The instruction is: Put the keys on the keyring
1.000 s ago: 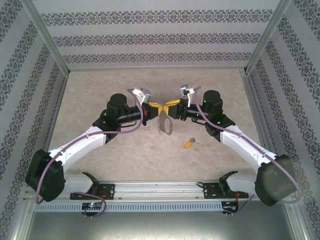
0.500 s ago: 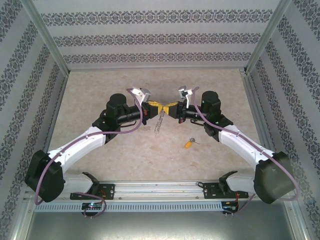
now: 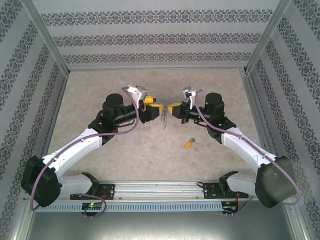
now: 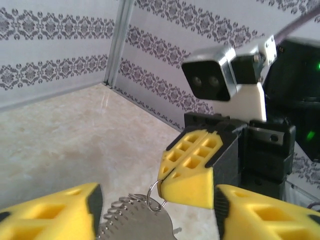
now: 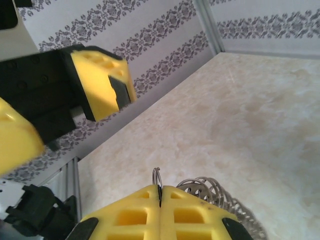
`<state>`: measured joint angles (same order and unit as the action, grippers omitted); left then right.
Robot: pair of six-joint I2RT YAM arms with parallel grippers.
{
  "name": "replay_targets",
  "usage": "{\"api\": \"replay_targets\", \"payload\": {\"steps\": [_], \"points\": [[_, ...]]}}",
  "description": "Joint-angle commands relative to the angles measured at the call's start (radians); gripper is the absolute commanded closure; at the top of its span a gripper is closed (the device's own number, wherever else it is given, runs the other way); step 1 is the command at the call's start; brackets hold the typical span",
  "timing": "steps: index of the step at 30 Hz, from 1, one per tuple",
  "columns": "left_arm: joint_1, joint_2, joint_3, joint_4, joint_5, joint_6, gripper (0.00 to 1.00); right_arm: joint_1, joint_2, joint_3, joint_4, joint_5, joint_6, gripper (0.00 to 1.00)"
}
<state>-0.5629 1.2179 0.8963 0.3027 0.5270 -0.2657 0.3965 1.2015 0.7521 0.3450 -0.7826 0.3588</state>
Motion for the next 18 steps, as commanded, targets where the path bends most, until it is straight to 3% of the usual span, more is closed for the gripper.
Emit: {"api": "replay_targets", "payload": {"steps": [1, 6, 18], "points": [[-0.007, -0.013, 0.052, -0.033, -0.039, -0.022, 0.31, 0.0, -0.046, -0.02, 0.034, 0.048, -0.095, 1.0], [-0.005, 0.019, 0.088, -0.056, -0.017, -0.03, 0.18, 0.031, -0.074, -0.011, 0.039, 0.096, -0.2, 1.0], [0.01, 0.051, 0.16, -0.054, 0.064, -0.03, 0.1, 0.059, -0.216, -0.004, 0.048, 0.16, -0.332, 1.0]]}}
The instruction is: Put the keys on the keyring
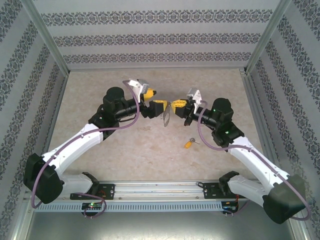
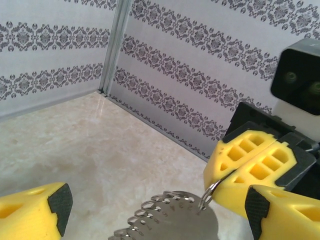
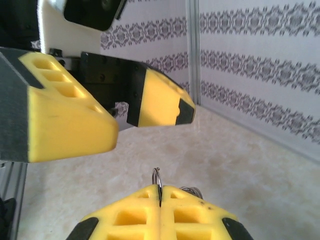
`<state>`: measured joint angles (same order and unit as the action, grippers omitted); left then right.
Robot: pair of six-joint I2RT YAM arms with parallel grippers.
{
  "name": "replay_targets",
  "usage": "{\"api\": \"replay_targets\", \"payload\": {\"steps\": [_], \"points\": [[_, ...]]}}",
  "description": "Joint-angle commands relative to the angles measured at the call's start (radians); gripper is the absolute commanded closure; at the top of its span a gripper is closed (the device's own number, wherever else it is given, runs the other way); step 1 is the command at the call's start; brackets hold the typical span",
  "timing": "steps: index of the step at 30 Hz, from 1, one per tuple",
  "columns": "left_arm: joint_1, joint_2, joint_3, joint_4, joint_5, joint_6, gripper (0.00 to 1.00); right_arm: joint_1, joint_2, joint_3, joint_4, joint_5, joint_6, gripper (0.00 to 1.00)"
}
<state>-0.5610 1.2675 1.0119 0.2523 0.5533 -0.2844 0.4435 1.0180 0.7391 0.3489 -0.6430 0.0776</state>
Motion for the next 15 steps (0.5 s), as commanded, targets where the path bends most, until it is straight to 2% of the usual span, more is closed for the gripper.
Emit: {"api": "replay_targets", "payload": {"steps": [1, 4, 11, 15], "points": [[0.01, 0.002, 0.048, -0.008, 0.044, -0.008, 0.1, 0.012, -0.039, 0.008, 0.045, 0.018, -0.051, 1.0], [0.024, 0.0, 0.061, -0.031, 0.087, -0.005, 0.13, 0.013, -0.051, 0.008, 0.051, 0.012, -0.042, 1.0], [0.05, -0.023, 0.057, -0.057, 0.208, 0.004, 0.37, 0.013, -0.032, 0.017, 0.067, -0.024, 0.014, 1.0], [0.058, -0.043, 0.04, -0.035, 0.259, -0.016, 0.41, 0.001, -0.01, 0.027, 0.086, -0.077, 0.052, 1.0]]}}
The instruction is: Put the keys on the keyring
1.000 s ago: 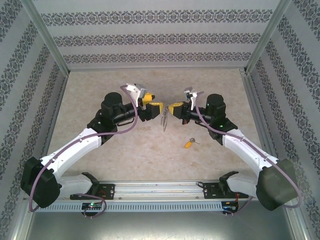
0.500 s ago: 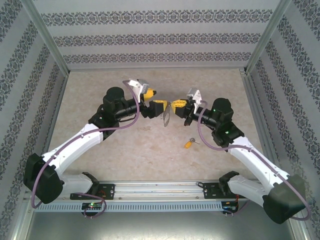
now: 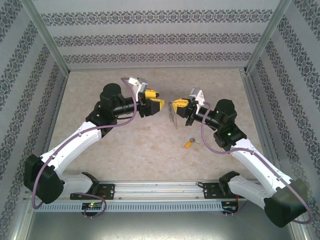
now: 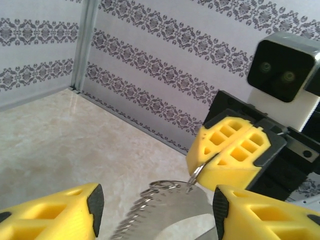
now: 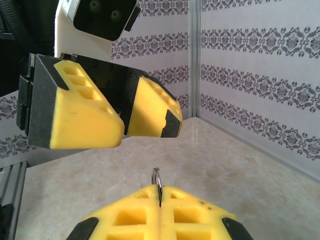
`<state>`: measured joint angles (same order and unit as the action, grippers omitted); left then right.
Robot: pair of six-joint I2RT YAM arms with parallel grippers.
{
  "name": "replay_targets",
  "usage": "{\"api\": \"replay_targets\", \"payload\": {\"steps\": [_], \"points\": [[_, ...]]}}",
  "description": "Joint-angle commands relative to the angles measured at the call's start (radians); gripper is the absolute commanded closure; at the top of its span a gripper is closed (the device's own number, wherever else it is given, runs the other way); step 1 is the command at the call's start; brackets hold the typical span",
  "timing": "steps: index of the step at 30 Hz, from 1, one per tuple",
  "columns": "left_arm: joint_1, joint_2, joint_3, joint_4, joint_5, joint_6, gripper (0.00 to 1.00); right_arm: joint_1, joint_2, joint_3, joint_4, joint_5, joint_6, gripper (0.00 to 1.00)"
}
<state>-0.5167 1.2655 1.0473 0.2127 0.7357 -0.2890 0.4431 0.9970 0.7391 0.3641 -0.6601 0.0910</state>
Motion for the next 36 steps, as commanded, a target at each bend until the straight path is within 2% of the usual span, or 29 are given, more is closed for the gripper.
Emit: {"api": "replay_targets", "payload": {"steps": [1, 6, 16, 28, 36], "points": [[0.016, -0.043, -0.001, 0.018, 0.091, -0.02, 0.41, -0.006, 0.019, 0.029, 0.091, -0.081, 0.059, 1.0], [0.029, -0.055, -0.021, 0.045, 0.139, -0.052, 0.45, -0.047, 0.103, 0.052, 0.225, -0.211, 0.197, 1.0], [0.066, -0.036, -0.014, 0.023, 0.147, -0.044, 0.5, -0.063, 0.216, 0.141, 0.22, -0.317, 0.273, 1.0], [0.092, 0.075, 0.036, 0.109, 0.256, -0.122, 0.55, -0.076, 0.271, 0.182, 0.213, -0.34, 0.306, 1.0], [0.092, 0.069, 0.034, 0.117, 0.247, -0.122, 0.55, -0.076, 0.286, 0.178, 0.218, -0.337, 0.308, 1.0]]}}
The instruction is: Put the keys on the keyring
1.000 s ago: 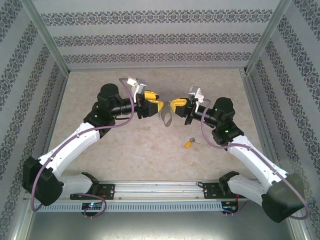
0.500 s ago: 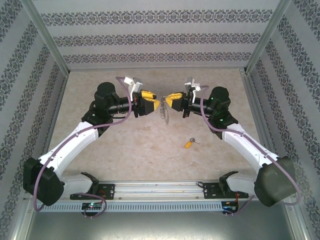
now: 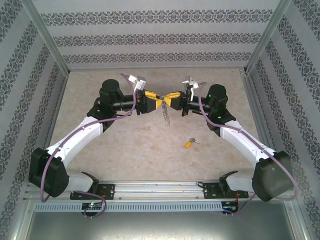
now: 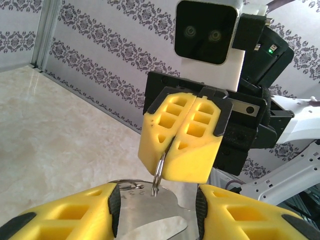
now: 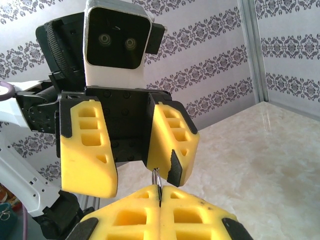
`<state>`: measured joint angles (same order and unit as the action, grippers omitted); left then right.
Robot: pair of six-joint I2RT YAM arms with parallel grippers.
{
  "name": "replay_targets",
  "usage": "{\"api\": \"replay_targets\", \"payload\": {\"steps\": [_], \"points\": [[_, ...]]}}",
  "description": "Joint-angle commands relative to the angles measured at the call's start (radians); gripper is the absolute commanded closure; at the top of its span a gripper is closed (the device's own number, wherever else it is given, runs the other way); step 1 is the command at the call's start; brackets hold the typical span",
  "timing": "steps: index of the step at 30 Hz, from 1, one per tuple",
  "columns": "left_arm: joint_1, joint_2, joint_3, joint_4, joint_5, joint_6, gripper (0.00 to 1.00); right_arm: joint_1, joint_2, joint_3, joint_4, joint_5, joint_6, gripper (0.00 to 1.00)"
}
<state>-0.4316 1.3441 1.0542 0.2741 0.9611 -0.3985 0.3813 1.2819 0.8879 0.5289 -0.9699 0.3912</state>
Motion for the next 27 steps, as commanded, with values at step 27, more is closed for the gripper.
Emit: {"api": "replay_targets", "payload": {"steps": [27], "points": [[-0.006, 0.061, 0.049, 0.149, 0.064, -0.107, 0.63, -0.013, -0.033, 0.003, 0.047, -0.018, 0.011, 1.0]]}}
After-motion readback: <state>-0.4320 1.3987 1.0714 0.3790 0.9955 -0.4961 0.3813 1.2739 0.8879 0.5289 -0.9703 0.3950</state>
